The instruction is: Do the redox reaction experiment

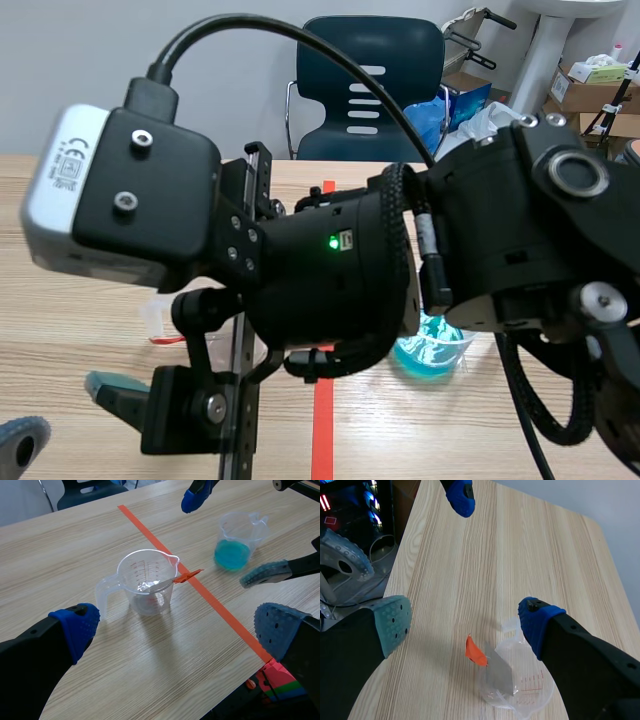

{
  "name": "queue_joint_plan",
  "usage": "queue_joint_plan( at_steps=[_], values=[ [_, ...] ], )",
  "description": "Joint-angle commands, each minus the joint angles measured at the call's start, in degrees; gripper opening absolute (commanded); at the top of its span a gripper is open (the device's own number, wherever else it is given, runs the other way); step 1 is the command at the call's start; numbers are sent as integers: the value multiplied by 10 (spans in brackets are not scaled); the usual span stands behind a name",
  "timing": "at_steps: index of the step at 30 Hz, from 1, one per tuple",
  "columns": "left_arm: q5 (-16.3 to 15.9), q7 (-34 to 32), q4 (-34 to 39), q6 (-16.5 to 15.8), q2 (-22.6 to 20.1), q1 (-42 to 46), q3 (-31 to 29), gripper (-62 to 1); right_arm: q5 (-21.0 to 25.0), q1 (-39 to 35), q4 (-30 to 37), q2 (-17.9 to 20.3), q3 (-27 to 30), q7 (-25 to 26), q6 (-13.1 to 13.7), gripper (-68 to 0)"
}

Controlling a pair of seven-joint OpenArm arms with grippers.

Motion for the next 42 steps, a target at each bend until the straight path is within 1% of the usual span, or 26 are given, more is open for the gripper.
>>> queue_joint_plan(
  at_steps=[1, 3, 4, 6, 11, 14, 18, 23, 31, 35, 38, 42],
  values=[
    [-4, -8, 7, -3, 6, 2, 1, 14, 6, 5, 3, 0, 1, -1, 4, -234],
    [-4, -8, 7, -3, 6, 2, 1, 14, 7, 5, 3, 0, 1, -17, 4, -234],
    [-4, -8, 7, -3, 6, 2, 1, 14, 6, 5, 3, 1, 1, -24, 0, -234],
    [-4, -8, 7, -3, 6, 2, 1, 14, 6, 5, 3, 4, 1, -36, -11, -234],
    [-4, -8, 7, -3, 6, 2, 1, 14, 7, 6, 3, 19, 1, -64, -50, -234],
    [-4, -8, 7, -3, 6, 2, 1, 14, 7, 6, 3, 19, 1, -84, -51, -234],
    [-4, -8, 7, -3, 6, 2, 1, 14, 29, 5, 3, 19, 1, -111, -51, -234],
    [-4, -8, 7, -3, 6, 2, 1, 14, 57, 5, 3, 19, 1, -171, -69, -234],
    [-4, -8, 7, -3, 6, 2, 1, 14, 62, 7, 3, 21, 1, -173, -73, -234],
    [-4, -8, 7, -3, 6, 2, 1, 14, 59, 10, 2, 21, 1, -166, -72, -234],
    [-4, -8, 7, -3, 6, 2, 1, 14, 37, 10, 1, 18, -1, -166, -71, -234],
    [-4, -8, 7, -3, 6, 2, 1, 14, -8, 10, -4, 16, -17, -165, -68, -234]
  ],
)
